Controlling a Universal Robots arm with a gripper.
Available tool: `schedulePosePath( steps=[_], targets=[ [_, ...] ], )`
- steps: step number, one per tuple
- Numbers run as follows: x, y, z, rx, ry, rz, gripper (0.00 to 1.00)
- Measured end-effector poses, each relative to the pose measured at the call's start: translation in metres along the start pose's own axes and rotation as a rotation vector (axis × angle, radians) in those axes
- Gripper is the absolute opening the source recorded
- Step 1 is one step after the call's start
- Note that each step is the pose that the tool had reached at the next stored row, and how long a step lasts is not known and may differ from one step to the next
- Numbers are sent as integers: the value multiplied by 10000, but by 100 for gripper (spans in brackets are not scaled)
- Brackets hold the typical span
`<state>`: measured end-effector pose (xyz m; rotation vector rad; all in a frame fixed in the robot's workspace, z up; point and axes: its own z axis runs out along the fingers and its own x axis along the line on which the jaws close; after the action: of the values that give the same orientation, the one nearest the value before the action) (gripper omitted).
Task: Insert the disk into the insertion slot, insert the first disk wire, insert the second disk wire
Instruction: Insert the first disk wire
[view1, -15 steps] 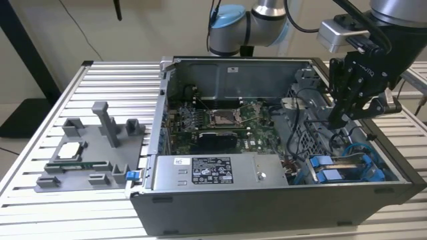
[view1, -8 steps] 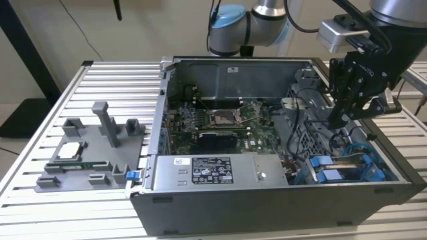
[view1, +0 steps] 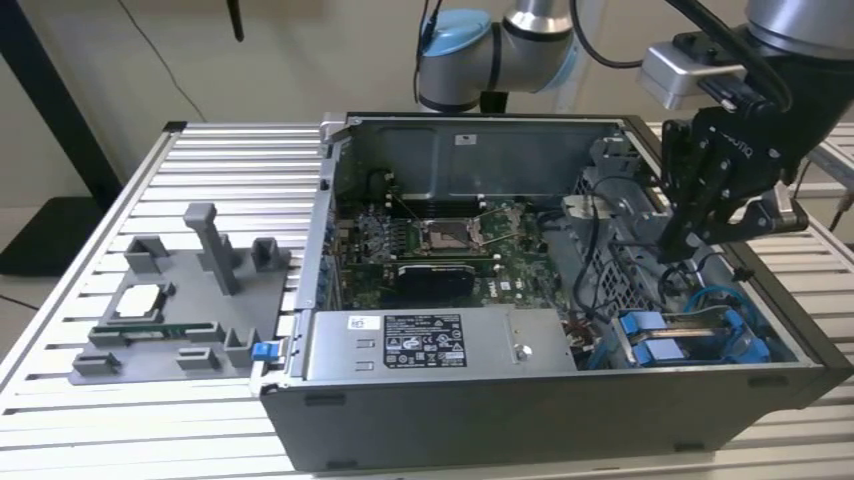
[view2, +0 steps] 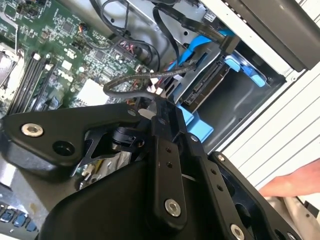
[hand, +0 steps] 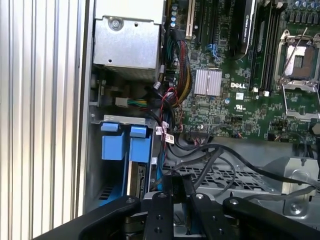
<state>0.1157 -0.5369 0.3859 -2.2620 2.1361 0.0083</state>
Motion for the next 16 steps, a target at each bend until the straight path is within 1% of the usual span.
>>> schedulePosePath(
  steps=[4, 9, 16],
  targets=[
    [66, -24, 5, -88, -6, 2, 0],
    [147, -61, 15, -151, -9, 3, 0],
    [258, -134, 37, -225, -14, 5, 0]
  ],
)
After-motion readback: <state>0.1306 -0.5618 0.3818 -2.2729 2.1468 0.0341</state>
